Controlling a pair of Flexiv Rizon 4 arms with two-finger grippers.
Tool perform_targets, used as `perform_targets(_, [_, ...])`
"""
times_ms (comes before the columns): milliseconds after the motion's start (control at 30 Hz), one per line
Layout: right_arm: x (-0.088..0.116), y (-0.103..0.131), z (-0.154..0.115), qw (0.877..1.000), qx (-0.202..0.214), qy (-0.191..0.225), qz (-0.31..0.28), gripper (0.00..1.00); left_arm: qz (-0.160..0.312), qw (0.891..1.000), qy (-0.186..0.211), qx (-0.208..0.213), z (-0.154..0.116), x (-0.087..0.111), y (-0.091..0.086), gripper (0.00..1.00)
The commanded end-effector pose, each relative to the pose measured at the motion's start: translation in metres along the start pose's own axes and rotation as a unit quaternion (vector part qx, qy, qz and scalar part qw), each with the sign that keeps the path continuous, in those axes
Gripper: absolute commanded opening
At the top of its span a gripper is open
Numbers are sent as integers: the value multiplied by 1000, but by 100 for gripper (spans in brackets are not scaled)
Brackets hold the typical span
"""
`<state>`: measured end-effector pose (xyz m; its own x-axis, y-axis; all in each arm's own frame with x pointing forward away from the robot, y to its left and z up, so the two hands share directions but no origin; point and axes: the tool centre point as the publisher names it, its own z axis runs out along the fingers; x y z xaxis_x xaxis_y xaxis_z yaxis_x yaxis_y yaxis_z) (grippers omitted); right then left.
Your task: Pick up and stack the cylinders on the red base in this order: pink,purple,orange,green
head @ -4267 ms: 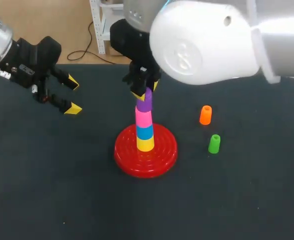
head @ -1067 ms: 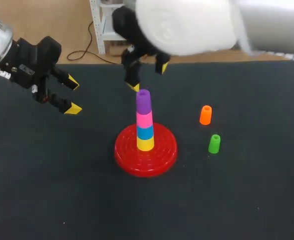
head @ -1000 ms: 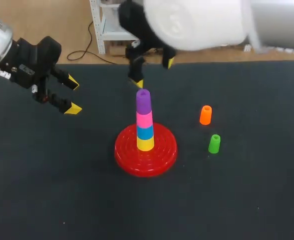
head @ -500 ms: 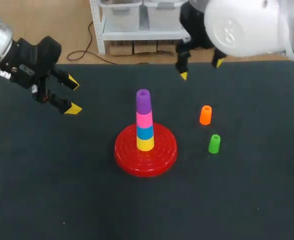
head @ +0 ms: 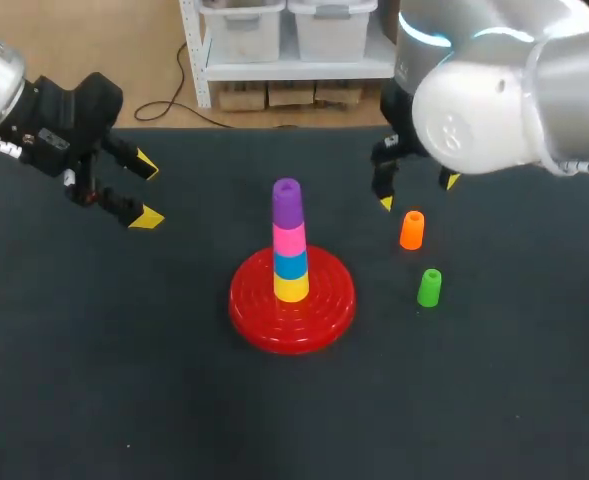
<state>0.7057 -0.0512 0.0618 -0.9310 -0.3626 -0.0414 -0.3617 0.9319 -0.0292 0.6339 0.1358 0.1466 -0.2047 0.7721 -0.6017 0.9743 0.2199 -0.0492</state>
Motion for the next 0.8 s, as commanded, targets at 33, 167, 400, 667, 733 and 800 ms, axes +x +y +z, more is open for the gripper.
perform_targets(33, [2, -4, 17, 1000, 1, 2, 2, 100, 0, 1000, 2, 0, 0, 0, 0, 100])
perform_targets(167, [6, -5, 23, 1000, 0, 10, 7, 100, 0, 1000, 2, 0, 0, 0, 0, 100])
perform_targets(400, [11, -4, 26, 1000, -4, 9, 5, 75, 0, 1000, 2, 0, 0, 0, 0, 100])
perform_targets(667, [15, -5, 31, 1000, -1, 12, 7, 49, 0, 1000, 2, 0, 0, 0, 0, 100])
perform_targets(733, [16, -5, 33, 1000, 1, 13, 6, 49, 0, 1000, 2, 0, 0, 0, 0, 100])
perform_targets(800, [16, -4, 35, 1000, 2, 14, 5, 48, 0, 1000, 2, 0, 0, 0, 0, 100])
